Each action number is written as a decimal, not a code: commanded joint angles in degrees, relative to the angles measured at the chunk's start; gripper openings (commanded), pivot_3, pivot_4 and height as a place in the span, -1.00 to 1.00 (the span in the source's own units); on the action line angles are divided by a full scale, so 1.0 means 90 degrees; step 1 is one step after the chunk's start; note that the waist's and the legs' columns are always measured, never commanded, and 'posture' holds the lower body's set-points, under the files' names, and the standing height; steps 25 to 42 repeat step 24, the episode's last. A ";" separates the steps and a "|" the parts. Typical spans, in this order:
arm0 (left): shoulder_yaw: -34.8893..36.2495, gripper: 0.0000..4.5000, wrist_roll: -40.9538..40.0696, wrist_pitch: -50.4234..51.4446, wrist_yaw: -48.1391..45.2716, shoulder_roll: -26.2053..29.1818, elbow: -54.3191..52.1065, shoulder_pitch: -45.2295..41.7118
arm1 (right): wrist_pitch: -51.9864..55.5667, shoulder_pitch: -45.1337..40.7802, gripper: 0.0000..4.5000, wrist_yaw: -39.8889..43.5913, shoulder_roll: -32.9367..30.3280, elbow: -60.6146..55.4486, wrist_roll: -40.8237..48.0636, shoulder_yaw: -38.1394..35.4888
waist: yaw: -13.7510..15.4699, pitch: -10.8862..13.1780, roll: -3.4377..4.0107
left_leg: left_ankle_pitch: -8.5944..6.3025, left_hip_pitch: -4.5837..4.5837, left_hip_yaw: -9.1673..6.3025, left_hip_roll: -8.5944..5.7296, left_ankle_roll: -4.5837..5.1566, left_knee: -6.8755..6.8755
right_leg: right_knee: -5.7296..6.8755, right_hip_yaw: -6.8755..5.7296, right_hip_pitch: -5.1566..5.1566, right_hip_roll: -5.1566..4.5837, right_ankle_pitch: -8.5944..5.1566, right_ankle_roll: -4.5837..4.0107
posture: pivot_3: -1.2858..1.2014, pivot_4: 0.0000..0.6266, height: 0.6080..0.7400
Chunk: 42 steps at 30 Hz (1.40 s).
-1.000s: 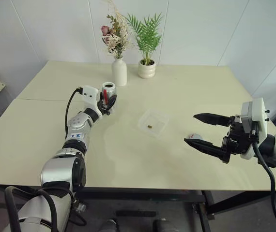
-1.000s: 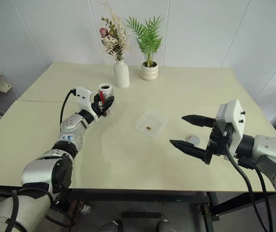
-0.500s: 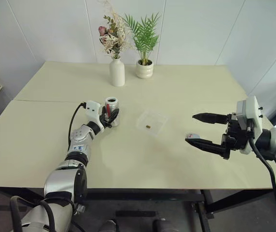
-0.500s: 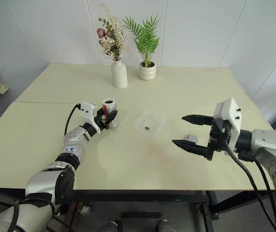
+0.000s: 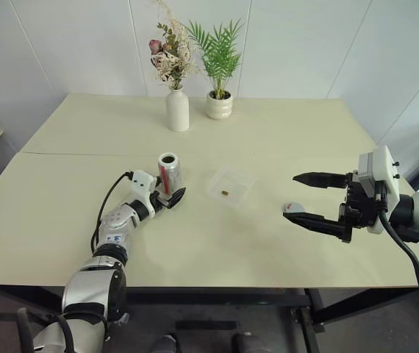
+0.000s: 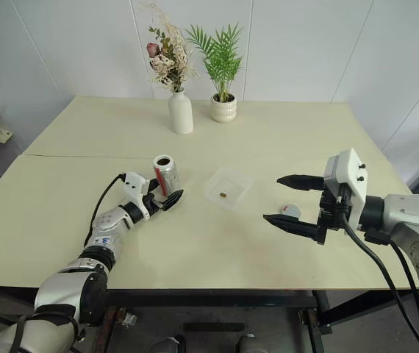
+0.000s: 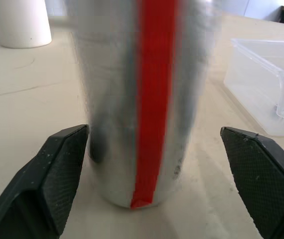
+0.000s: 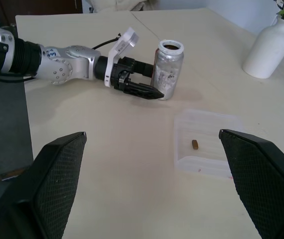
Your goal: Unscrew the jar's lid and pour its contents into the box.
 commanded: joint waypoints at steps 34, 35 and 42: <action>0.0156 0.99 -0.1165 0.1375 -0.5606 0.3076 -0.1238 -0.0070 | -0.0339 0.0847 1.00 0.1336 -0.1307 0.0393 -0.0251 -0.1391 | -0.0032 0.0001 -0.0002 | -0.0001 -0.0001 0.0009 0.0020 -0.0001 -0.0028 | -0.0007 -0.0008 -0.0015 -0.0003 -0.0064 -0.0124 | 0.03 -0.52 1.00; 0.0156 0.99 -0.1165 0.1375 -0.5606 0.3076 -0.1238 -0.0070 | -0.0339 0.0847 1.00 0.1336 -0.1307 0.0393 -0.0251 -0.1391 | -0.0032 0.0001 -0.0002 | -0.0001 -0.0001 0.0009 0.0020 -0.0001 -0.0028 | -0.0007 -0.0008 -0.0015 -0.0003 -0.0064 -0.0124 | 0.03 -0.52 1.00; 0.0156 0.99 -0.1165 0.1375 -0.5606 0.3076 -0.1238 -0.0070 | -0.0339 0.0847 1.00 0.1336 -0.1307 0.0393 -0.0251 -0.1391 | -0.0032 0.0001 -0.0002 | -0.0001 -0.0001 0.0009 0.0020 -0.0001 -0.0028 | -0.0007 -0.0008 -0.0015 -0.0003 -0.0064 -0.0124 | 0.03 -0.52 1.00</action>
